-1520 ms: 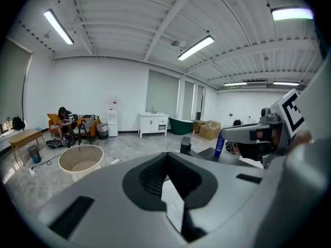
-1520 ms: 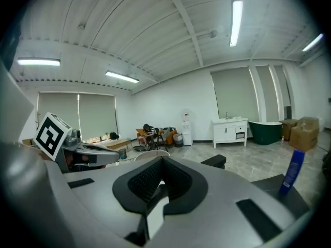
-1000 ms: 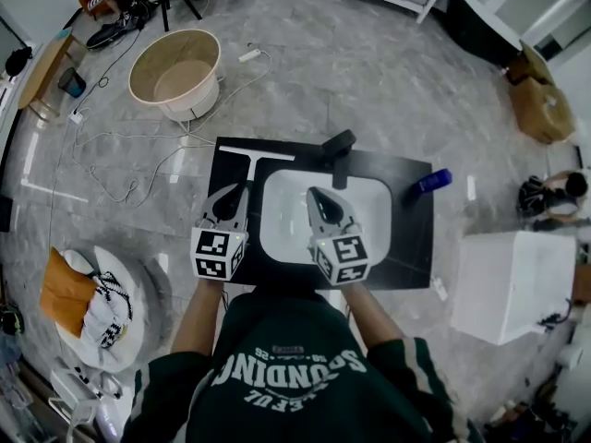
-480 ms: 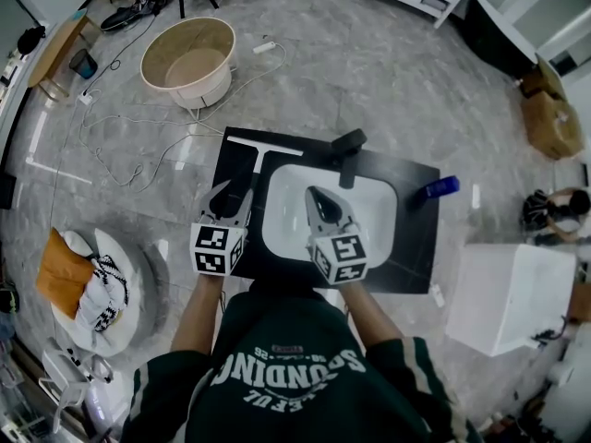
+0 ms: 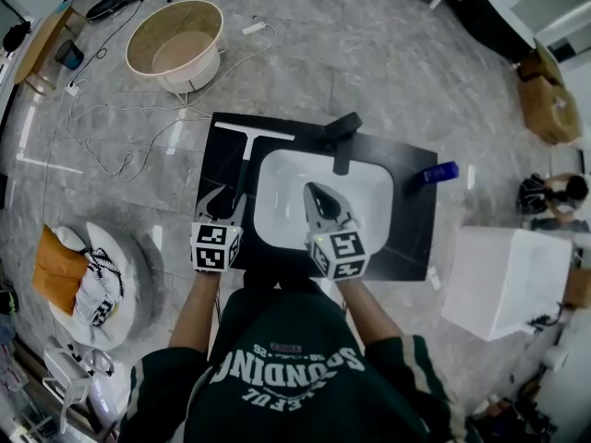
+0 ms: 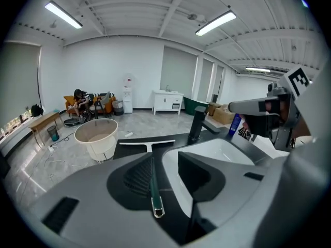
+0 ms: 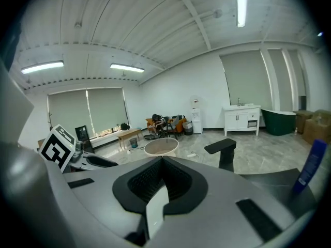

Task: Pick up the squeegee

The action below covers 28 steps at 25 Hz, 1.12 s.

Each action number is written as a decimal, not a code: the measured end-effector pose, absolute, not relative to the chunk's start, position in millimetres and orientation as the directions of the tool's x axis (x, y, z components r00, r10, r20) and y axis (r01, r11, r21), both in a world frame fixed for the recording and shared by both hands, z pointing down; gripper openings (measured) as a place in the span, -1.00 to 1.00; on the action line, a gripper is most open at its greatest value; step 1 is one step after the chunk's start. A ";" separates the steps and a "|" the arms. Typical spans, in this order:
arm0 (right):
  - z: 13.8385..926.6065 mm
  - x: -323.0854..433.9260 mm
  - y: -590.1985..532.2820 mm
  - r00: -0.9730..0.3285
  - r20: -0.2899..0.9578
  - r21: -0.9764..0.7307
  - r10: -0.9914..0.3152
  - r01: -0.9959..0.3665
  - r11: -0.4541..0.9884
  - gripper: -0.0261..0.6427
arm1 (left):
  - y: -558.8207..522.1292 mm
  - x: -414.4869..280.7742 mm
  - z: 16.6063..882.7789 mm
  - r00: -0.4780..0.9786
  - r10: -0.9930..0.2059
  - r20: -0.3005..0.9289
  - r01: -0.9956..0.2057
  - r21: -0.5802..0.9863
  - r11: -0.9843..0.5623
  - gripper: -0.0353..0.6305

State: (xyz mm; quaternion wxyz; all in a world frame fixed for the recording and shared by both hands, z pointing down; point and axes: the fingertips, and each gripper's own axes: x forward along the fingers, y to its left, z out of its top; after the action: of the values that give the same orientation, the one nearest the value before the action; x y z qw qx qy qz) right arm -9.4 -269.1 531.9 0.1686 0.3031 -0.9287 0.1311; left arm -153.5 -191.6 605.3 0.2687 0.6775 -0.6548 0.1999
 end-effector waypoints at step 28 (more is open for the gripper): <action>589.2 7.6 -277.1 -0.695 0.513 -0.189 -0.504 -0.664 0.724 -0.92 | -247.3 -161.1 697.6 0.117 -0.630 0.768 -0.993 0.111 -0.049 -0.50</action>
State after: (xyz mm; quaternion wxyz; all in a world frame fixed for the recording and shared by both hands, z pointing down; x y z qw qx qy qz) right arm 7.6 -277.1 589.2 0.2186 0.3234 -0.9023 0.1832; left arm -161.1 -247.3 697.6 0.3306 0.6703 -0.6051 0.2744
